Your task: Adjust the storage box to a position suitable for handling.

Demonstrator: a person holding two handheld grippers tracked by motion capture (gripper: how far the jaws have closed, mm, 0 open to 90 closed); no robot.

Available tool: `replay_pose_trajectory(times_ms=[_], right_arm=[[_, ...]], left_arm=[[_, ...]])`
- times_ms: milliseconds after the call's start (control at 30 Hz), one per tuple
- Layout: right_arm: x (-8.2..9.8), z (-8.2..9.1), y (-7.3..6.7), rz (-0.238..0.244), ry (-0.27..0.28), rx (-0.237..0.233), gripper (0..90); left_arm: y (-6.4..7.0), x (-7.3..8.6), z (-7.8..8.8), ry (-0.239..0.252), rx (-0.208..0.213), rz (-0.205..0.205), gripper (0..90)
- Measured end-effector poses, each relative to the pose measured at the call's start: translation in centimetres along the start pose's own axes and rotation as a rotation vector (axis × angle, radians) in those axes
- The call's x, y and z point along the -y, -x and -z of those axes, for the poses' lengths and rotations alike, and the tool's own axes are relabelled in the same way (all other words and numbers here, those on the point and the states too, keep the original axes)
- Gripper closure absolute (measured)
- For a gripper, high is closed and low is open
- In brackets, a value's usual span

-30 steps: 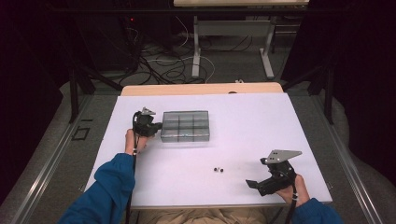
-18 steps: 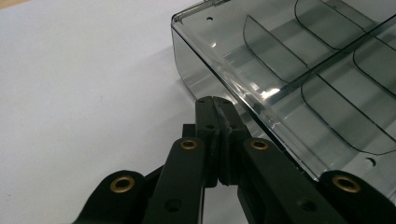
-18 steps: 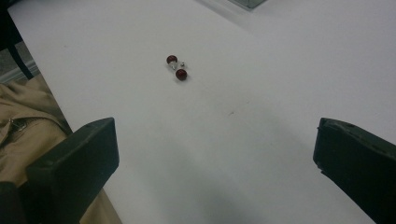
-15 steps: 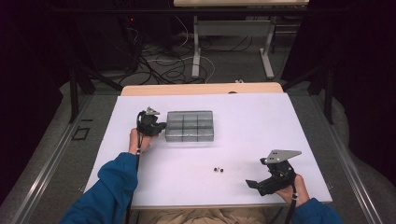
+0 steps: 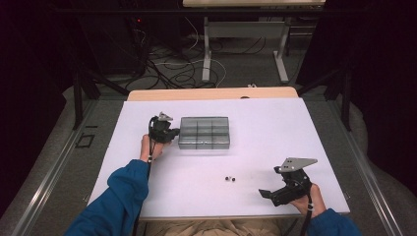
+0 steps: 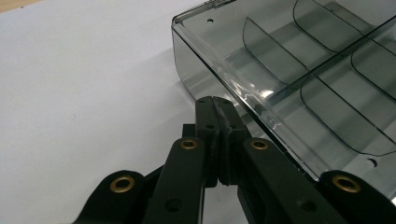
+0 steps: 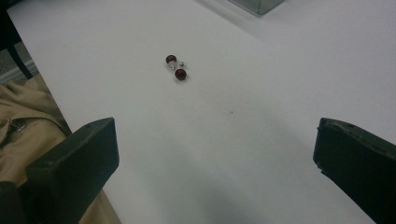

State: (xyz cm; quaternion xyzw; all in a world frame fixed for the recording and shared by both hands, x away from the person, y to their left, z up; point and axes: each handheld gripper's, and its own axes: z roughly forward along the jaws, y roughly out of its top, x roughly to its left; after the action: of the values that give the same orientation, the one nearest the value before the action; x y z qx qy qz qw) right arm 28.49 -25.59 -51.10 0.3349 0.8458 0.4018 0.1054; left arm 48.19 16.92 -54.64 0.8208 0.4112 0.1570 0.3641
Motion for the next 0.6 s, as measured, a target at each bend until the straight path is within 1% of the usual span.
replay_pose_trajectory(times_ms=[167, 233, 367, 500, 533, 600], right_arm=[[0.0, 0.0, -0.1, -0.009, -0.001, -0.002, 0.0], [0.0, 0.0, -0.1, -0.008, 0.0, -0.001, 0.0], [0.0, 0.0, 0.0, -0.002, 0.0, 0.001, 0.0], [0.0, 0.0, 0.0, 0.001, 0.0, -0.003, 0.0], [0.0, 0.0, 0.0, 0.002, -0.001, -0.002, 0.0], [0.0, 0.0, 0.0, 0.003, -0.001, -0.003, 0.0]], left_arm=[[0.3, -0.2, -0.2, 0.002, 0.004, -0.009, 90.0], [0.4, -0.2, -0.3, 0.002, 0.008, 0.0, 90.0], [0.5, -0.2, -0.3, 0.005, 0.015, 0.005, 90.0], [0.8, -0.3, -0.4, 0.007, 0.026, -0.007, 90.0], [1.0, -0.4, -0.4, 0.018, 0.03, -0.01, 90.0], [1.1, -0.4, -0.4, 0.013, 0.029, -0.006, 90.0]])
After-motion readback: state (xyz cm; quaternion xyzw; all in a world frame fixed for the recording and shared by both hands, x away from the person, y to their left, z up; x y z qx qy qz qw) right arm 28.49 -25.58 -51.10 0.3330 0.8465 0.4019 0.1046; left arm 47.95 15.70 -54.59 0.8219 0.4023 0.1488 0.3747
